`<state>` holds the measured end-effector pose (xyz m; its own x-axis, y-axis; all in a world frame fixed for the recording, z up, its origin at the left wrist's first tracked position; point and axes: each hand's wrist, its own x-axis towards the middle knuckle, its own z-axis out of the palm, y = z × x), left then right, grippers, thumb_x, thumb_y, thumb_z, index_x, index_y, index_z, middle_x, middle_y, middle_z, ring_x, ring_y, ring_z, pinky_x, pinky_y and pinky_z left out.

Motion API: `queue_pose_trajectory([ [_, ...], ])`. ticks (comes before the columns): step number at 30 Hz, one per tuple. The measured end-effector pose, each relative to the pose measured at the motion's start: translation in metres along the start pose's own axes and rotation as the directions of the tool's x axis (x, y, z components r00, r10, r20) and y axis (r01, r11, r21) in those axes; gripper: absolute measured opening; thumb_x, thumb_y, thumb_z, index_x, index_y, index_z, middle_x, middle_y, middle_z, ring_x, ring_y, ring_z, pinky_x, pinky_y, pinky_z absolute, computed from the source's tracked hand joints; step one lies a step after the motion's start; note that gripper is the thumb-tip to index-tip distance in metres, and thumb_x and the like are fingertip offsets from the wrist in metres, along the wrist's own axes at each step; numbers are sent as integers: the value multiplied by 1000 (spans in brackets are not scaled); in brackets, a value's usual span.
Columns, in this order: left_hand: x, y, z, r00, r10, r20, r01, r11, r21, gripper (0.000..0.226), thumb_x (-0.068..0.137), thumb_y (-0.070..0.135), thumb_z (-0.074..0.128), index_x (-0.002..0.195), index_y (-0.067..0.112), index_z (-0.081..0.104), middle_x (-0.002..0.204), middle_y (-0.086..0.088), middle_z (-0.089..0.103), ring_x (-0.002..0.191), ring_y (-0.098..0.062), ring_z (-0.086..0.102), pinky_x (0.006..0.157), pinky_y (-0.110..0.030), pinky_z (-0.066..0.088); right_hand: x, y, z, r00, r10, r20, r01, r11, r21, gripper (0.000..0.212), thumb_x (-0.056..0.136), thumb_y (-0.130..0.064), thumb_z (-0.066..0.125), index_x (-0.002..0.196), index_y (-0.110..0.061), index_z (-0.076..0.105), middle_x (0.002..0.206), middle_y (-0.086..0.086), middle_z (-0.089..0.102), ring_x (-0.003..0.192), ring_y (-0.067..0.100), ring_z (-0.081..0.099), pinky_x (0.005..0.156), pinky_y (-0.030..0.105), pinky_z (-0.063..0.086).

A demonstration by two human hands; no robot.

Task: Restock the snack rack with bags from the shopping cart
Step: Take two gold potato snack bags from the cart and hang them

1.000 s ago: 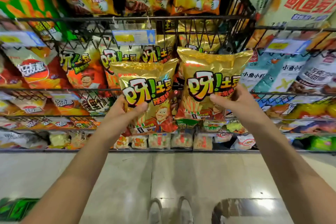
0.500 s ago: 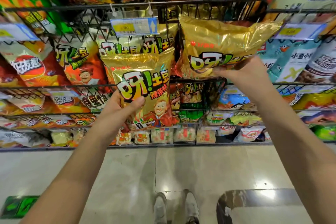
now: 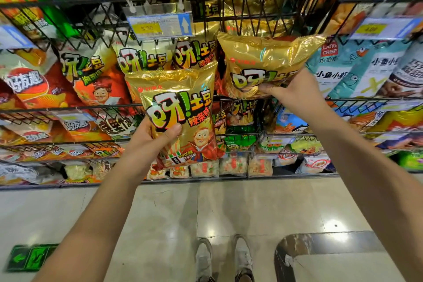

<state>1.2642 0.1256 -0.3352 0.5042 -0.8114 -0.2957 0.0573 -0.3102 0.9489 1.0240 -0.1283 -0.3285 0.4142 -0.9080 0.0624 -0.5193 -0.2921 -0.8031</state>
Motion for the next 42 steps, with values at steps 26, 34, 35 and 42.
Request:
queue_pose_trajectory([
  [26,21,-10,2,1000,9,26,-9,1000,21,63,77,48,80,133,34,56,119,15,74,109,-2,70,97,-32,51,38,24,13,981,94,170,-69,987,-148,73,84,-55,76,142,-19,49,133,-5,62,122,18,56,100,34,45],
  [34,24,4,17,997,26,73,-28,999,23,62,76,41,76,134,36,54,114,23,74,102,9,69,83,-17,48,8,18,30,995,98,-11,-97,995,27,64,93,-35,74,144,-18,40,127,-11,54,123,12,53,96,27,40],
  [35,25,5,17,997,26,75,-27,1000,16,63,77,41,76,135,35,54,116,22,74,102,7,69,84,-19,48,6,18,31,995,94,-20,-93,995,35,65,93,-36,75,144,-17,40,129,-9,55,126,15,53,97,27,41],
  [42,30,18,19,996,10,86,-16,997,71,67,71,63,85,129,46,55,123,21,71,118,-5,65,102,-38,48,-8,16,36,988,121,-96,-118,992,35,93,89,-47,76,160,-14,26,161,3,39,147,20,37,121,43,36],
])
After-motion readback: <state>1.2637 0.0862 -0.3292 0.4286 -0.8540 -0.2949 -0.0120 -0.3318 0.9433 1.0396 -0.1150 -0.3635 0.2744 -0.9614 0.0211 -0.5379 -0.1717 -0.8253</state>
